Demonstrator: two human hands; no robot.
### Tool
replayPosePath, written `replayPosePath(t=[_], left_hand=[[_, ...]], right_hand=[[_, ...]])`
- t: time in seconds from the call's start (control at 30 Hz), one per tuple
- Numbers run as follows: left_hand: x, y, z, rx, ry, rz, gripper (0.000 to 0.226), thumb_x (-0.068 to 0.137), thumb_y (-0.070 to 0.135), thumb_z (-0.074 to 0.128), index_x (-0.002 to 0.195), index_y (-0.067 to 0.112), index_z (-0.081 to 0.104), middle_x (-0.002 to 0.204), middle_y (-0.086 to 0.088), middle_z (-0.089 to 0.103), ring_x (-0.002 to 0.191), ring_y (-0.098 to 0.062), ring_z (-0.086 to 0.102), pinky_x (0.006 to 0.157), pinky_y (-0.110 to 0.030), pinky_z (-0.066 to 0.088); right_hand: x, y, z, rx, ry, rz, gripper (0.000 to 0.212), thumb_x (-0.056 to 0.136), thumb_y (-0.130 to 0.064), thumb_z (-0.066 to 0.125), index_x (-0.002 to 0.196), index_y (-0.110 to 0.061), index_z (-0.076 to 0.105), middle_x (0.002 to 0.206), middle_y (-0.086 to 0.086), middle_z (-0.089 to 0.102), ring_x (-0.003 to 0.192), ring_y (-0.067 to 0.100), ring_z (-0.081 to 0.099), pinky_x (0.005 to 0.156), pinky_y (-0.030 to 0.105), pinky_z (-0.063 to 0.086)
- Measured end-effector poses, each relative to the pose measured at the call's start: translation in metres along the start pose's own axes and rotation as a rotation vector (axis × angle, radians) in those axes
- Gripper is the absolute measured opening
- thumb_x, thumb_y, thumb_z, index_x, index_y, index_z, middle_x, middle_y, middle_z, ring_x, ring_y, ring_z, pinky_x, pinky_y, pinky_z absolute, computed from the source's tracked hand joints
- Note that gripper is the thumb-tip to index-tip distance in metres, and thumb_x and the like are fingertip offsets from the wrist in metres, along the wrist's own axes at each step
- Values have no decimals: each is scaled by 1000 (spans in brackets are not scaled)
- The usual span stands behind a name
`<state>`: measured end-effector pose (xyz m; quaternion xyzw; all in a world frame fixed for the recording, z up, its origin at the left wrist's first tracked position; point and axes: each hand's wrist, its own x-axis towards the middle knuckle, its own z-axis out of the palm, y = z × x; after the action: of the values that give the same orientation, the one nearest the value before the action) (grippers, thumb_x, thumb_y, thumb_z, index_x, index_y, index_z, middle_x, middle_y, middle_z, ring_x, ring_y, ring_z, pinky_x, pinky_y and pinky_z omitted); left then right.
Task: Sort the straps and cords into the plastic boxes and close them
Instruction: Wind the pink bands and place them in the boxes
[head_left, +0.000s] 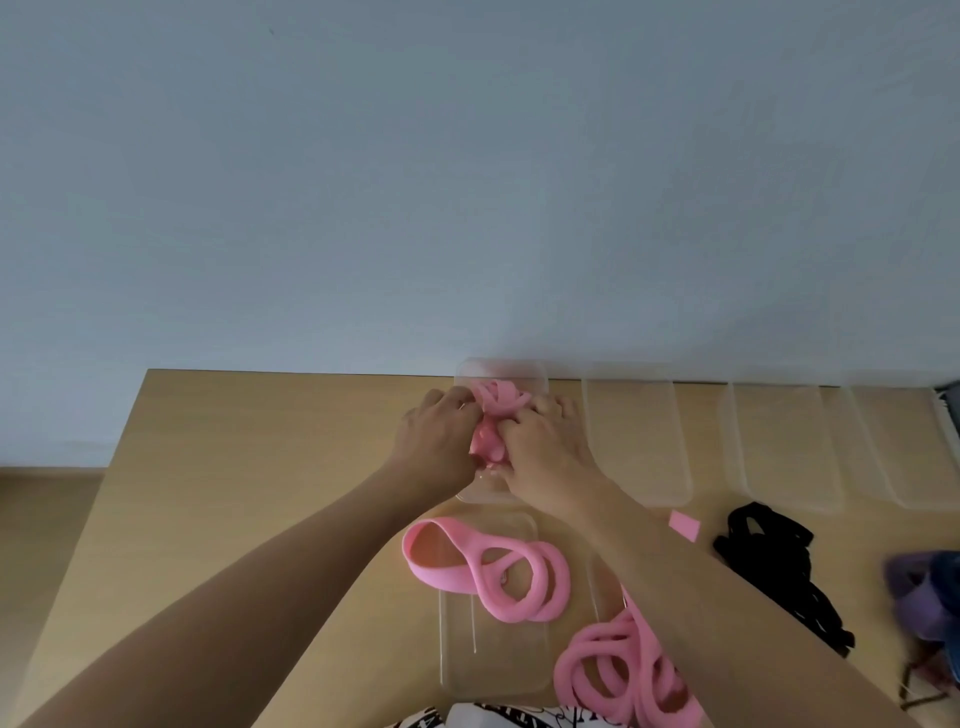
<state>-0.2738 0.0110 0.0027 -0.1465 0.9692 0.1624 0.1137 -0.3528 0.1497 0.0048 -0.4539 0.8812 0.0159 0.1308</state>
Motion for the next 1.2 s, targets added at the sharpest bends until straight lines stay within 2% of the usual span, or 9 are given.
replayPosePath(t=[0.1, 0.2, 0.27, 0.43, 0.57, 0.63, 0.77, 0.93, 1.2], left_hand=[[-1, -2, 3, -87, 31, 0, 59, 77, 33, 81, 129, 21, 57, 148, 1, 43, 124, -26, 49, 85, -38, 49], [-3, -2, 6, -247, 49, -51, 90, 71, 21, 87, 145, 16, 38, 161, -9, 16, 116, -32, 57, 81, -37, 48], [-5, -3, 6, -292, 63, -69, 99, 68, 17, 89, 149, 12, 31, 158, -10, 20, 114, -35, 58, 81, -39, 49], [-7, -3, 7, -338, 135, -32, 88, 65, 13, 88, 141, 5, 43, 139, -12, 46, 119, -35, 54, 79, -34, 44], [-8, -7, 9, -309, 141, -47, 85, 71, 27, 87, 144, 12, 44, 145, -8, 43, 127, -31, 51, 95, -37, 43], [-9, -9, 10, -297, 153, -58, 83, 75, 34, 85, 145, 15, 45, 148, -8, 42, 131, -31, 48, 101, -40, 43], [-12, -8, 8, -278, 162, -69, 77, 82, 38, 80, 147, 18, 44, 152, -8, 38, 135, -31, 45, 104, -42, 43], [-20, -7, 4, -264, 165, -60, 71, 83, 35, 78, 145, 19, 47, 154, -11, 37, 136, -32, 44, 106, -43, 42], [-43, -6, -2, -266, 186, -44, 60, 87, 32, 75, 141, 20, 52, 151, -7, 41, 137, -28, 43, 107, -40, 41]], right_hand=[[1, -5, -1, 10, 69, -13, 39, 85, -50, 64, 115, -25, 66, 116, -2, 69, 122, 27, 49, 98, 45, 33], [-1, -4, 1, 0, 168, -5, 32, 84, -47, 63, 102, -20, 68, 102, -3, 72, 111, 26, 55, 93, 44, 35], [-3, -1, 2, 9, 252, 18, 29, 84, -46, 62, 90, -18, 68, 91, -4, 73, 106, 26, 57, 91, 45, 38], [-2, -1, 3, -17, 223, 16, 32, 82, -43, 62, 99, -19, 74, 104, 3, 68, 113, 31, 53, 103, 49, 34], [-8, 0, 4, -3, 281, 51, 21, 79, -43, 71, 89, -27, 77, 101, 3, 62, 104, 32, 54, 97, 49, 40], [-10, 1, 4, -7, 276, 57, 27, 76, -43, 77, 91, -21, 75, 100, 0, 68, 104, 30, 56, 99, 51, 40], [-11, -1, 3, 10, 287, 68, 41, 64, -43, 87, 87, -13, 70, 88, 1, 73, 98, 30, 60, 96, 52, 44], [-19, -1, 10, 3, 319, 47, 35, 69, -40, 83, 96, -18, 76, 111, 2, 66, 106, 30, 56, 93, 44, 42], [-44, -7, 3, 100, 528, 93, 20, 76, -30, 82, 85, -13, 75, 87, 4, 65, 84, 30, 58, 73, 41, 48]])
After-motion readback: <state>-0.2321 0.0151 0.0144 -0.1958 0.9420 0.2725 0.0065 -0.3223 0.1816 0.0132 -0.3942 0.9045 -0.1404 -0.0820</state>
